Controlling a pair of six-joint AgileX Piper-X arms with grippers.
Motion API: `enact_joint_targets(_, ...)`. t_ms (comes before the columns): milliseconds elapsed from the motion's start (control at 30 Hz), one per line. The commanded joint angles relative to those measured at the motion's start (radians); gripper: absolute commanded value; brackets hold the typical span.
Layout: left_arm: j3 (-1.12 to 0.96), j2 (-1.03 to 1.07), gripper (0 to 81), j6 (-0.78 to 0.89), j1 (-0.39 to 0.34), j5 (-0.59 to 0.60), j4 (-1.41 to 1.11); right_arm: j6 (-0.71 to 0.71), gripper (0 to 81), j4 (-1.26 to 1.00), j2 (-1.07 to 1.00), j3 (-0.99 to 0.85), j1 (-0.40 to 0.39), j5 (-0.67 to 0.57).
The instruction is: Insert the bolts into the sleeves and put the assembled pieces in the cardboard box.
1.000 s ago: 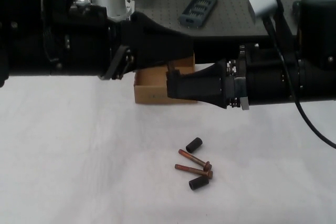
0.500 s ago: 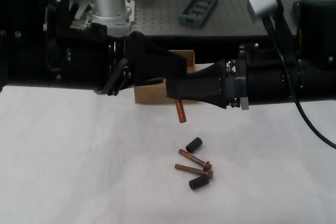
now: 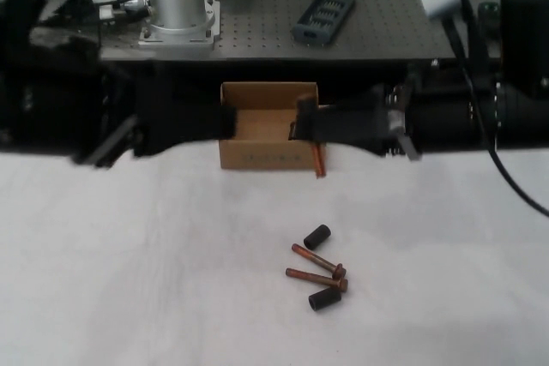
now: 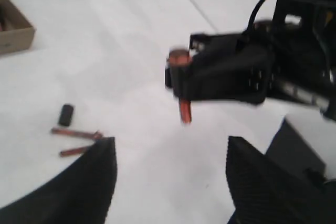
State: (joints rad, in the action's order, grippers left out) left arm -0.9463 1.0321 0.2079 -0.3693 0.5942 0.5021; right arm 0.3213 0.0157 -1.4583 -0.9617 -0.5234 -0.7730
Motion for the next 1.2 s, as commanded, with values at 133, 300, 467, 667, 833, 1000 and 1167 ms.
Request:
enact_joint_targets(133,-0.007,-0.126,44.3,-0.054,0.003,-0.187,0.264,-0.027,2.8,0.081,-0.204,-0.236,0.034,0.024)
enact_joint_targets(300,-0.007,-0.202,44.3,-0.052,0.003,-0.325,0.404,-0.049,2.8,0.224,-0.473,-0.550,0.038,0.096)
enact_joint_targets(467,-0.007,-0.237,44.3,-0.052,0.003,-0.389,0.474,-0.049,2.8,0.402,-0.759,-0.917,0.038,0.183)
enact_joint_targets(667,-0.007,-0.238,44.3,-0.052,0.003,-0.389,0.486,-0.049,2.8,0.594,-0.999,-1.225,0.038,0.231)
enact_joint_targets(833,-0.007,-0.238,44.3,-0.052,0.003,-0.389,0.486,-0.049,2.8,0.636,-1.090,-1.322,0.038,0.248)
enact_joint_targets(1000,-0.007,-0.238,44.3,-0.060,0.003,-0.389,0.485,-0.089,2.8,0.623,-1.095,-1.325,0.038,0.285)
enact_joint_targets(1167,-0.007,-0.238,44.3,-0.060,0.003,-0.389,0.485,-0.098,2.1,0.623,-1.095,-1.325,0.038,0.277)
